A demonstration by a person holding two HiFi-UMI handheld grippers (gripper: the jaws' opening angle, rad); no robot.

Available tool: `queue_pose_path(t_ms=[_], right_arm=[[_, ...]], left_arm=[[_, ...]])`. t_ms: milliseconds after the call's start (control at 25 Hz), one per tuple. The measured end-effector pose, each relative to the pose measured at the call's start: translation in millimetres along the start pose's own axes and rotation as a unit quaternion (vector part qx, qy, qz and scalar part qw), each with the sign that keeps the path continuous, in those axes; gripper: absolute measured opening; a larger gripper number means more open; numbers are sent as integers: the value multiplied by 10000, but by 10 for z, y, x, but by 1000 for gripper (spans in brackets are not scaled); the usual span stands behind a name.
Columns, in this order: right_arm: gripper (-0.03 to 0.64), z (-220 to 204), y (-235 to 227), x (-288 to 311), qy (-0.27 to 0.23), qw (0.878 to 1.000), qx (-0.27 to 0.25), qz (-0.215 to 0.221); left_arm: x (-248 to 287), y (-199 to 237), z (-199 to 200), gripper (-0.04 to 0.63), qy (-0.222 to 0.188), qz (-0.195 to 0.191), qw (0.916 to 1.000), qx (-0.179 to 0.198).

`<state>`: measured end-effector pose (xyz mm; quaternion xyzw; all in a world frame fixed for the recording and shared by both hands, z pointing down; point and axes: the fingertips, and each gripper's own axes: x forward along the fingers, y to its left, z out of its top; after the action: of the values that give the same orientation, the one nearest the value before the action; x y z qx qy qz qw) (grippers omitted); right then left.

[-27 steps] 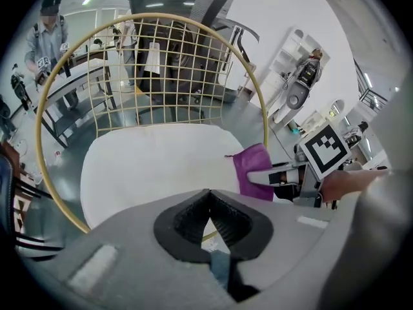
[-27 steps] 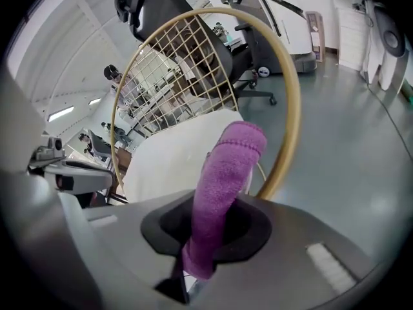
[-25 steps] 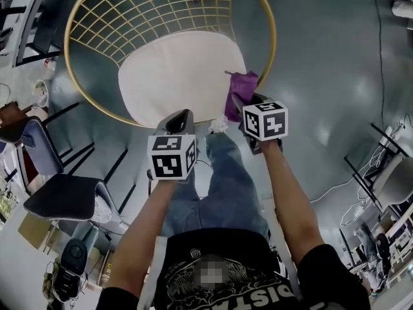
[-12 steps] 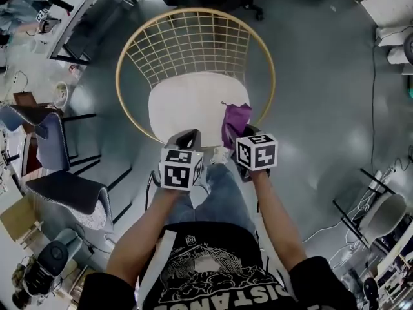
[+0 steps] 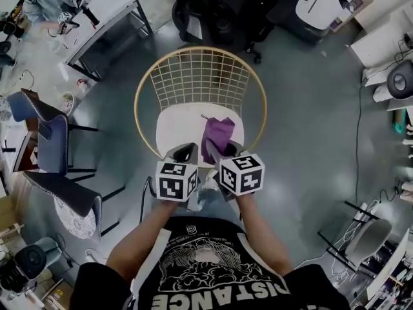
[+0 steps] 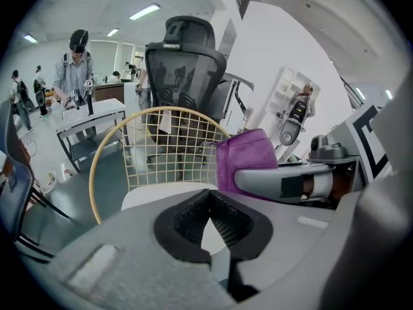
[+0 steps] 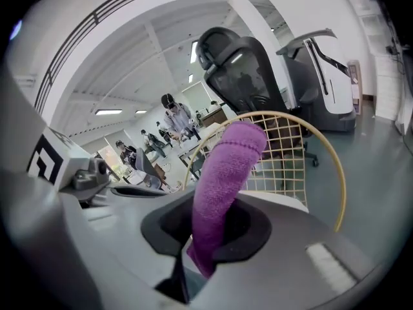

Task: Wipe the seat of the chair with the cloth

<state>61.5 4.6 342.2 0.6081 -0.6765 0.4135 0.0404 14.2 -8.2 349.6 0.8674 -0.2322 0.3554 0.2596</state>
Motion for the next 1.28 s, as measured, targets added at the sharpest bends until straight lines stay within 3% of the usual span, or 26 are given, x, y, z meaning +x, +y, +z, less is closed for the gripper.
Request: queue_pose_path(t_ms=[200,440,1280], right_arm=[[61,232,167,-169,-269,9989,-369,34],[58,536,262,-376,-567,9947,-848,-107],[60,533,320,-433,-539,9958,-716,-197]], left_arm=[[-155,-128,197,-6,-499,0,9988,-27],[-299,-333,512,-6,-938,13,9952,274],[-397,-266,569,-6,-988,100,9950,72]])
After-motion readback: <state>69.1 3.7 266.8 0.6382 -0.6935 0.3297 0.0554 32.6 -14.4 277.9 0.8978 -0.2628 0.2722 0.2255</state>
